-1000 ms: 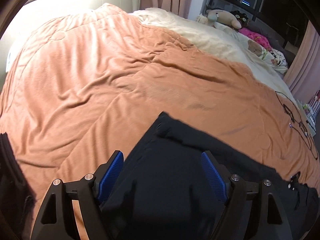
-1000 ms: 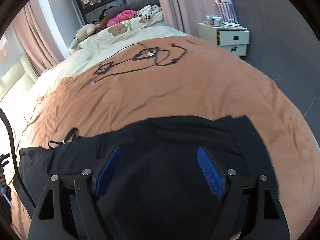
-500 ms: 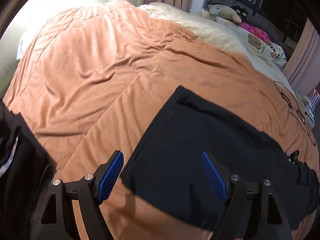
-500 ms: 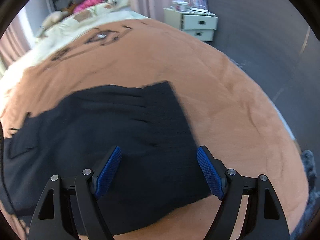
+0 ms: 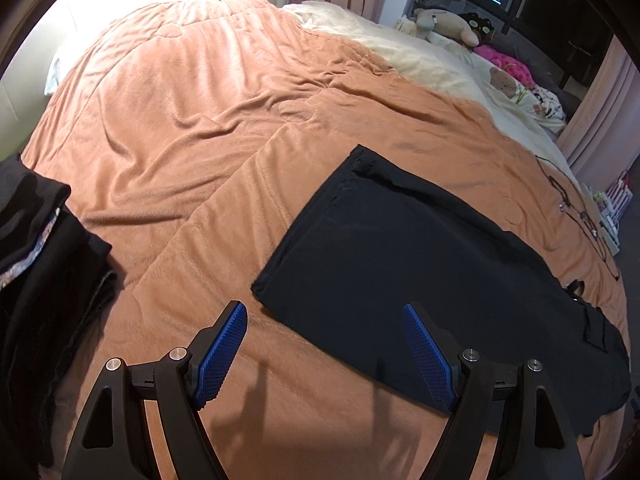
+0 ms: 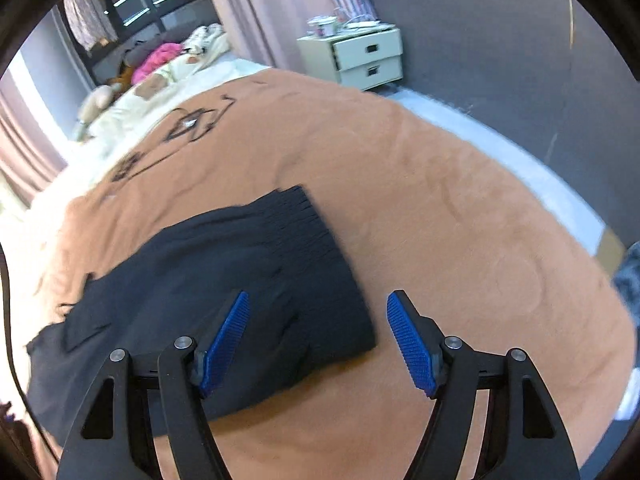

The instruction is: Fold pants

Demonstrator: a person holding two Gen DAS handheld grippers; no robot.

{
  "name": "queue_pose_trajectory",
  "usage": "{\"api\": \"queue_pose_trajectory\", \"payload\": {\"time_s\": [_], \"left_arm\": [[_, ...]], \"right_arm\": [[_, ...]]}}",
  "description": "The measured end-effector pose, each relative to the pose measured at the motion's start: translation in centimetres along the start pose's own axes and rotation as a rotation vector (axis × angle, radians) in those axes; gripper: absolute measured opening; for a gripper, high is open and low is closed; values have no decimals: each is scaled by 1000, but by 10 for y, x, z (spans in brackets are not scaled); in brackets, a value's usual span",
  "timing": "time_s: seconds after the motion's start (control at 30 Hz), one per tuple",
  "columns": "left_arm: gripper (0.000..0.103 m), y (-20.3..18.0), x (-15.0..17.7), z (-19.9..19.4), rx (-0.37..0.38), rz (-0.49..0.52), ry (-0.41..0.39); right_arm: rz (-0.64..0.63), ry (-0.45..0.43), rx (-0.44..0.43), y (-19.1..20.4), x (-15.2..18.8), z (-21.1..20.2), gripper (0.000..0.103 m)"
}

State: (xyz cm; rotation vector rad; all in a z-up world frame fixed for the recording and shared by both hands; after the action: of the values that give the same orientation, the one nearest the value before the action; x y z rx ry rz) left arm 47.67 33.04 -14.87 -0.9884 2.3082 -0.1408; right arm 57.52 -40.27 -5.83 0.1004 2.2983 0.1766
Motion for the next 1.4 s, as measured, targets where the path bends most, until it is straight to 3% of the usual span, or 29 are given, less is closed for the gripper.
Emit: {"api": "queue_pose_trajectory", "payload": {"time_s": [0.43, 0.7, 0.9, 0.97, 1.03, 1.13, 1.2, 1.4], "left_arm": [[81, 2, 21, 0, 88, -85, 44], [67, 10, 32, 30, 99, -144, 106], [65, 17, 35, 60, 63, -162, 139], [53, 20, 32, 67, 47, -173, 133], [28, 24, 22, 68, 27, -185, 111], [13, 23, 5, 61, 62, -221, 82], [6, 20, -5, 57, 68, -212, 73], [3, 7, -24, 48, 71, -169, 31]], "right_arm": [[130, 49, -245, -14, 61, 7, 71], [148, 61, -297, -42, 56, 13, 71], [151, 56, -293, -43, 61, 9, 71], [153, 55, -290, -43, 57, 11, 71], [143, 52, -276, -38, 54, 13, 70], [127, 50, -253, -26, 51, 14, 67], [127, 48, -254, -21, 51, 13, 67], [106, 52, -234, -8, 48, 13, 67]]}}
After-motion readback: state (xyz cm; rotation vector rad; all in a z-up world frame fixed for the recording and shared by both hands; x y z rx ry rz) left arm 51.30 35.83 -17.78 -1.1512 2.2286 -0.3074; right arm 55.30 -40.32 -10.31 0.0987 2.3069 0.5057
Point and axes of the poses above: each gripper's, at about its wrist camera, not at the fingertips, and z roughly the way its jaws point, y to its left, x to its underside, the point moved 8 cm from there along z, roughly the way its jaws point, and after that the axes turned 12 degrees about -z, right-handed, at the moved point
